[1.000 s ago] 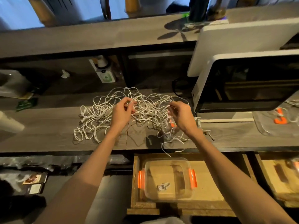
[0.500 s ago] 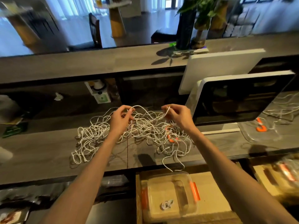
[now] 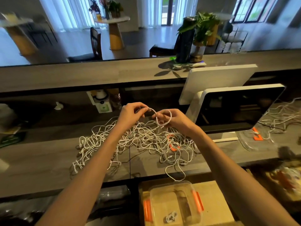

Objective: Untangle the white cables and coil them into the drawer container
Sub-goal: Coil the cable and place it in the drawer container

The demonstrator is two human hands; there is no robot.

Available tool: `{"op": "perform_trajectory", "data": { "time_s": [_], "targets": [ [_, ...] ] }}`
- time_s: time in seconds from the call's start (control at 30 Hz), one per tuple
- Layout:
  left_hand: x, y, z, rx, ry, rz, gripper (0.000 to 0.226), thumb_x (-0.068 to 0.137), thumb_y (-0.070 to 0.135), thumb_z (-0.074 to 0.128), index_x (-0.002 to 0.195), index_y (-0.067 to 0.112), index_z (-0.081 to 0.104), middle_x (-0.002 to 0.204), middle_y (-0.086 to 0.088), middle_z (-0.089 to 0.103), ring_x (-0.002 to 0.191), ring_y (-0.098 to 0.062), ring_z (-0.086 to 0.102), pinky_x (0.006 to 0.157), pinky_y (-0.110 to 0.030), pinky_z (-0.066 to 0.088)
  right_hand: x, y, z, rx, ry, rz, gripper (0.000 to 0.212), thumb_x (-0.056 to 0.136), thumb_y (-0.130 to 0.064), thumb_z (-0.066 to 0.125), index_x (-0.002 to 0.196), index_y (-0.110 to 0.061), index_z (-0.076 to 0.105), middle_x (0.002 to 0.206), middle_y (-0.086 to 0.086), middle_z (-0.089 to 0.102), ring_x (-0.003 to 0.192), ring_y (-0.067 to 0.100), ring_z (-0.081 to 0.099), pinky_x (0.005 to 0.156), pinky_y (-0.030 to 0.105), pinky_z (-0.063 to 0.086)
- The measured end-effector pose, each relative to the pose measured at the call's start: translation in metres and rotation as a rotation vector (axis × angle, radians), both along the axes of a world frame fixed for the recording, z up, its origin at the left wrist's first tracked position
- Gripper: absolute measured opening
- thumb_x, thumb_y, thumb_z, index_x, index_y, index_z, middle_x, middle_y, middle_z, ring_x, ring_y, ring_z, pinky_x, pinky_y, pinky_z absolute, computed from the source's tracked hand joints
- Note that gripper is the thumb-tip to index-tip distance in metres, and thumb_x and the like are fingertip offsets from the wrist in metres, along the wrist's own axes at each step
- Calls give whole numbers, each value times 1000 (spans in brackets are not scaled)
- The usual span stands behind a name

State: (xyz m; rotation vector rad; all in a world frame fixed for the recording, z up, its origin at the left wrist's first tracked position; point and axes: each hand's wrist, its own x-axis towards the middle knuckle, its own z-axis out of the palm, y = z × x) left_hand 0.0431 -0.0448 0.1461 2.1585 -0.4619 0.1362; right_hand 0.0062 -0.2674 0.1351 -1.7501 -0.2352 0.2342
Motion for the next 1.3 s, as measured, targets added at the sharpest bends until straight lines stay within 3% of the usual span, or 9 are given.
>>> {"op": "perform_trajectory", "data": {
  "time_s": [0.2,0.3,0.47,0.57,0.73,0.97,1.1,1.2,1.3],
  "targets": [
    [1,15,-32,140,33,0,17,102,19,58,95,20,74,66,8,60,54,-1,54,53,-15,42,3,-12,7,-95,-104,-177,22,102,-29,64,102,-12,79,84,16,73,74,23,68,73,36,56],
    [2,34,-64,219,121,46,24,104,23,51,88,26,70,66,6,62,57,-16,59,62,-38,52,6,-25,10,-194,-150,-282,24,102,-31,63,101,-14,79,88,17,75,83,36,71,80,50,59],
    [0,50,-95,477,164,101,26,105,25,44,90,28,66,81,11,67,81,-13,63,94,-43,44,3,-41,11,-170,-152,-395,23,105,-22,59,102,-7,75,81,16,69,69,15,69,63,24,56],
    [-8,70,-113,579,278,175,32,106,20,38,89,24,64,82,8,69,81,-14,65,92,-37,42,4,-59,17,-32,-143,-567,21,105,-19,59,99,-5,73,80,11,66,71,15,66,63,22,56],
    [-3,78,-113,236,387,205,30,108,21,42,95,11,67,68,-4,70,52,-10,62,57,-31,50,-1,-71,0,-280,-114,-505,24,106,-25,57,101,-10,76,86,14,72,76,19,69,69,30,57],
    [14,40,-15,-348,319,221,28,108,31,44,103,8,59,64,2,47,50,-7,41,44,-21,34,-22,-50,-22,-309,5,-331,22,105,-25,58,102,-11,75,87,11,75,77,22,71,74,42,60],
    [7,21,9,-284,261,53,32,106,35,49,100,9,67,58,4,46,48,-6,36,45,-20,27,-32,-31,-22,-178,-7,-286,21,104,-24,59,109,-9,72,98,21,74,79,26,66,61,24,52],
    [-8,8,2,-118,190,-75,28,103,34,56,95,13,73,57,12,60,48,-2,45,49,-15,35,-37,-19,-23,-74,-18,-223,37,104,-21,59,140,-14,56,99,19,73,84,38,68,72,37,58],
    [-19,-3,-8,-51,184,-127,23,100,35,61,94,20,76,60,14,62,52,-1,49,52,-14,38,-39,-9,-25,-132,-12,0,46,105,-24,58,150,-26,48,102,6,76,95,27,72,81,33,58]
  ]
}}
